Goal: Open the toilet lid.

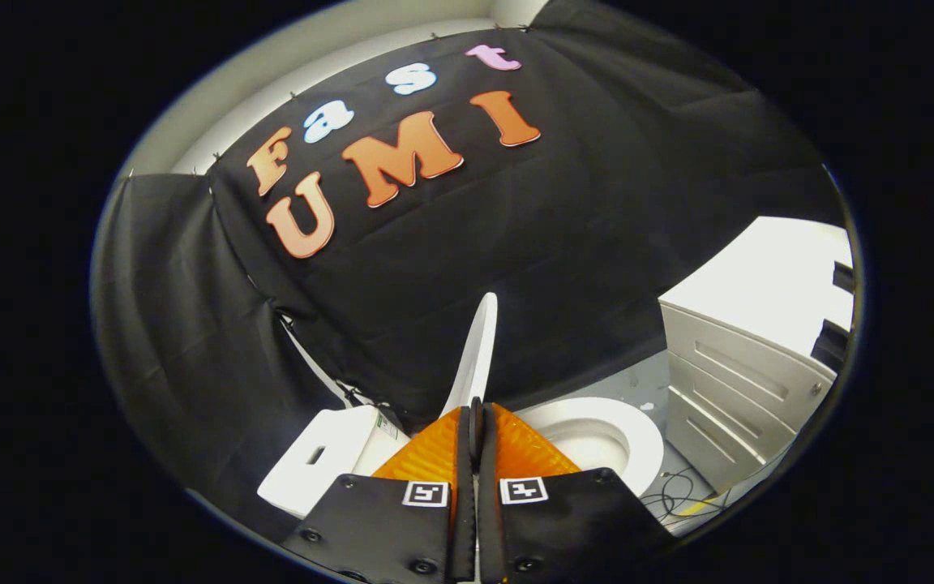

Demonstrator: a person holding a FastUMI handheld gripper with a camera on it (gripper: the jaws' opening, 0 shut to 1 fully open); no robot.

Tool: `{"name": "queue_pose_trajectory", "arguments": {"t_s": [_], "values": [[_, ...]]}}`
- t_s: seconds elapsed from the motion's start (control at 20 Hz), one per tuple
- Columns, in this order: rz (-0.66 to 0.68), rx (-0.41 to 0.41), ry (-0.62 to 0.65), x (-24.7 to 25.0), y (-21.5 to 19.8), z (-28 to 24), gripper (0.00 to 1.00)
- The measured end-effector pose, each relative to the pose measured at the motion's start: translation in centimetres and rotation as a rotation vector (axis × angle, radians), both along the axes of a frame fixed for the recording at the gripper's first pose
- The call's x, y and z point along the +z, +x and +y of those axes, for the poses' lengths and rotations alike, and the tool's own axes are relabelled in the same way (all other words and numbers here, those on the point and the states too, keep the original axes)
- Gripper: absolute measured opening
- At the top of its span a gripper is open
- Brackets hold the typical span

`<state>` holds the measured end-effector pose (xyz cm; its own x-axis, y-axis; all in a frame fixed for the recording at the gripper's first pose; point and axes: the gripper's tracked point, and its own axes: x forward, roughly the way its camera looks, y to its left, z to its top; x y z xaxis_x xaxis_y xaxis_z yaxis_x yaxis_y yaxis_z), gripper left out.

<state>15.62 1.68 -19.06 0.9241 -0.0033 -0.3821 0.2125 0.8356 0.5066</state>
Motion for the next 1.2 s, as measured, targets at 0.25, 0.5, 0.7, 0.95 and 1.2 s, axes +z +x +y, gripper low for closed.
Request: {"name": "queue_pose_trajectory", "arguments": {"t_s": [0.25, 0.5, 0.7, 0.95, 1.2], "values": [[-0.020, 0.082, -0.097, 3.6, 1.5, 4.5, 0.10], [-0.065, 0.174, -0.153, 7.2, 3.2, 10.2, 0.10], [-0.098, 0.226, -0.135, 9.5, 3.7, 15.0, 0.10], [-0.139, 0.296, -0.100, 11.6, 5.3, 21.7, 0.10], [-0.121, 0.293, -0.065, 12.5, 6.4, 26.3, 0.10]]}}
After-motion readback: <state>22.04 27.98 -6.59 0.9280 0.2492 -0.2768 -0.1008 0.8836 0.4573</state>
